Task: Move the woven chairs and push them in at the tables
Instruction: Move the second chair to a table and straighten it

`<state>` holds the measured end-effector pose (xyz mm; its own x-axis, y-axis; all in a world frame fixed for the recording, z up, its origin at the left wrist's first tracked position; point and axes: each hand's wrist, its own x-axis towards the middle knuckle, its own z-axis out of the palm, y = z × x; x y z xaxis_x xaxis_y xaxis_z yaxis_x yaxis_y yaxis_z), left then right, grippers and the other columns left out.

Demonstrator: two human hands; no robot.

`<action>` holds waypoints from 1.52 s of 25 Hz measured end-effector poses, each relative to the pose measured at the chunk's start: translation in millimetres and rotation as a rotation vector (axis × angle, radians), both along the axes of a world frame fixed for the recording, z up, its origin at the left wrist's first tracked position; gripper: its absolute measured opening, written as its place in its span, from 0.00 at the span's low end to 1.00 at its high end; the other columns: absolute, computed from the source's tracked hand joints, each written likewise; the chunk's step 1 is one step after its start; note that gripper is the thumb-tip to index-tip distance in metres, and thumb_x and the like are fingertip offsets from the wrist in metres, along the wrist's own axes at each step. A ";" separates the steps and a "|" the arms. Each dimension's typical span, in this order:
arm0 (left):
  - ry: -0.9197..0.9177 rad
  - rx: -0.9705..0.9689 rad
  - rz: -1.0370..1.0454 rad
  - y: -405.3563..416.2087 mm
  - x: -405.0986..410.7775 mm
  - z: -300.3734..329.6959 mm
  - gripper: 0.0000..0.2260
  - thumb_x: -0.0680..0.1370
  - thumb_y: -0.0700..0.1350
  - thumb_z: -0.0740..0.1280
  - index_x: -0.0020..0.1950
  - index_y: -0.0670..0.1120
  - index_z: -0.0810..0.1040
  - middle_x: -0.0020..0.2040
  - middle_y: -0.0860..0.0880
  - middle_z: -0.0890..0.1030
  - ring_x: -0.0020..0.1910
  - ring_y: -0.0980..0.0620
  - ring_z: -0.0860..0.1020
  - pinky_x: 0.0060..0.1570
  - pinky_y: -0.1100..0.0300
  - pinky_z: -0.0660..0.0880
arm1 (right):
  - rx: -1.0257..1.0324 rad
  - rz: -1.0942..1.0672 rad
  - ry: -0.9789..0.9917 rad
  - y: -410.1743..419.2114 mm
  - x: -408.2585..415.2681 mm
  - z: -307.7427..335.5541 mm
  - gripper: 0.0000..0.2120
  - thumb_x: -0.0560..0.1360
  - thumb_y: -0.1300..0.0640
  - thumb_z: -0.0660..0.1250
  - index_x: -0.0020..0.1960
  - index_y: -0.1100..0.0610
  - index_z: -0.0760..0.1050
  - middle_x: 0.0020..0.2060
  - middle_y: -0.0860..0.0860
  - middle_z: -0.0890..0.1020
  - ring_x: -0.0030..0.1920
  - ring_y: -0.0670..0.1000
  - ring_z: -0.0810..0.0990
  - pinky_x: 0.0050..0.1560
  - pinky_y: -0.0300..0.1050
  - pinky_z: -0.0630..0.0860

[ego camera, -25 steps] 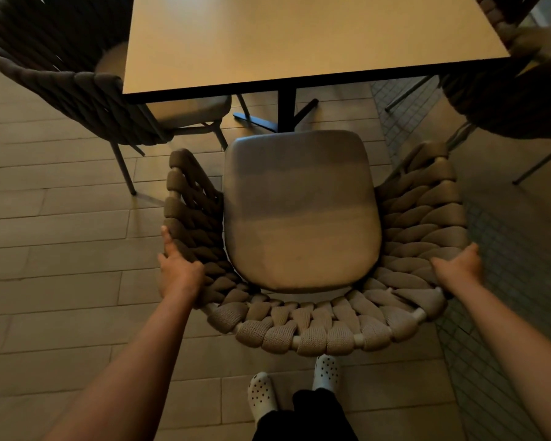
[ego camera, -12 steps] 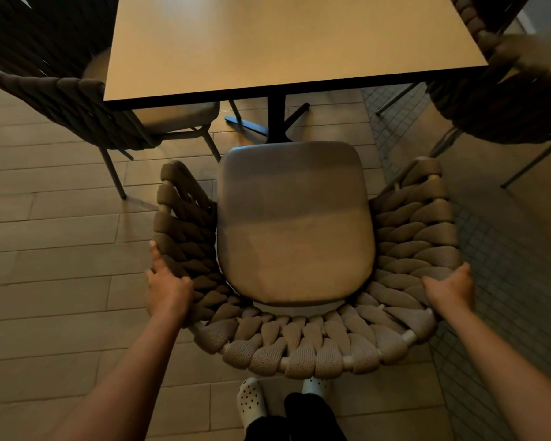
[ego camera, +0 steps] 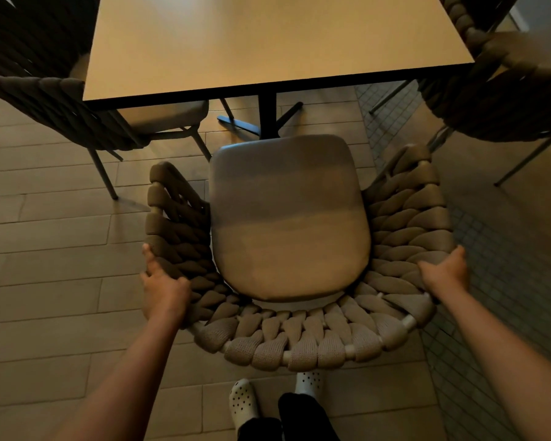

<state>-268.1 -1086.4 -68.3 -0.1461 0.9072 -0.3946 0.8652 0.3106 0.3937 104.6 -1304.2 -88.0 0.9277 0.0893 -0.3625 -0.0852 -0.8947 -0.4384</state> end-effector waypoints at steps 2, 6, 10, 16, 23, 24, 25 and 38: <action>-0.005 -0.008 0.000 -1.3 1.0 2.5 0.40 0.76 0.41 0.63 0.76 0.58 0.39 0.69 0.36 0.63 0.58 0.34 0.73 0.53 0.40 0.74 | 0.017 -0.002 -0.004 -1.9 -1.7 1.2 0.33 0.69 0.62 0.71 0.69 0.63 0.59 0.64 0.67 0.71 0.62 0.67 0.72 0.58 0.60 0.71; -0.016 -0.019 -0.016 -4.1 0.9 6.7 0.40 0.76 0.40 0.63 0.76 0.58 0.39 0.69 0.36 0.63 0.60 0.34 0.71 0.56 0.41 0.72 | 0.037 -0.012 -0.004 -10.9 -8.4 3.1 0.33 0.69 0.63 0.72 0.69 0.65 0.59 0.64 0.68 0.70 0.63 0.67 0.72 0.60 0.59 0.71; 0.001 -0.024 -0.017 -4.0 2.0 4.6 0.39 0.76 0.41 0.64 0.76 0.58 0.40 0.69 0.35 0.63 0.61 0.33 0.71 0.56 0.39 0.72 | 0.043 -0.018 -0.003 -21.1 -12.6 2.3 0.34 0.69 0.62 0.72 0.70 0.63 0.59 0.64 0.67 0.71 0.62 0.66 0.73 0.59 0.59 0.72; 0.021 -0.006 -0.007 -6.7 7.9 2.5 0.39 0.75 0.42 0.64 0.76 0.58 0.41 0.69 0.36 0.64 0.60 0.33 0.71 0.55 0.40 0.72 | 0.039 -0.001 -0.003 -20.4 -1.5 1.1 0.35 0.69 0.63 0.72 0.70 0.64 0.58 0.65 0.67 0.70 0.63 0.66 0.72 0.60 0.59 0.71; 0.030 0.012 0.003 -12.6 19.8 1.4 0.39 0.76 0.42 0.64 0.76 0.58 0.40 0.68 0.36 0.65 0.58 0.34 0.73 0.50 0.43 0.73 | 0.053 -0.007 0.002 -14.5 18.4 2.1 0.35 0.69 0.64 0.72 0.71 0.63 0.58 0.66 0.66 0.69 0.63 0.66 0.71 0.60 0.58 0.70; 0.028 0.013 0.003 -12.2 19.5 1.3 0.39 0.76 0.42 0.64 0.76 0.58 0.40 0.68 0.36 0.65 0.57 0.34 0.73 0.49 0.43 0.73 | 0.057 -0.006 -0.001 -14.7 18.4 1.5 0.35 0.69 0.63 0.72 0.70 0.63 0.58 0.65 0.66 0.70 0.63 0.66 0.71 0.60 0.58 0.70; 0.027 0.013 0.001 -13.0 19.4 1.7 0.39 0.76 0.42 0.64 0.76 0.58 0.40 0.68 0.36 0.65 0.57 0.35 0.73 0.49 0.43 0.73 | 0.062 -0.005 -0.003 -15.7 18.7 0.8 0.34 0.69 0.63 0.72 0.70 0.63 0.59 0.65 0.66 0.70 0.63 0.66 0.72 0.60 0.58 0.70; -0.009 0.016 -0.015 -1.4 19.3 4.2 0.40 0.75 0.41 0.63 0.76 0.59 0.40 0.67 0.37 0.65 0.56 0.34 0.73 0.54 0.41 0.74 | 0.048 -0.014 -0.004 -8.7 14.3 -0.8 0.35 0.69 0.62 0.72 0.71 0.63 0.58 0.66 0.67 0.69 0.64 0.66 0.71 0.60 0.57 0.70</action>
<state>-248.8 -1087.7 -64.1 -0.1289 0.9154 -0.3814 0.8662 0.2912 0.4061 118.9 -1313.0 -88.8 0.9304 0.0934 -0.3545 -0.0958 -0.8715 -0.4810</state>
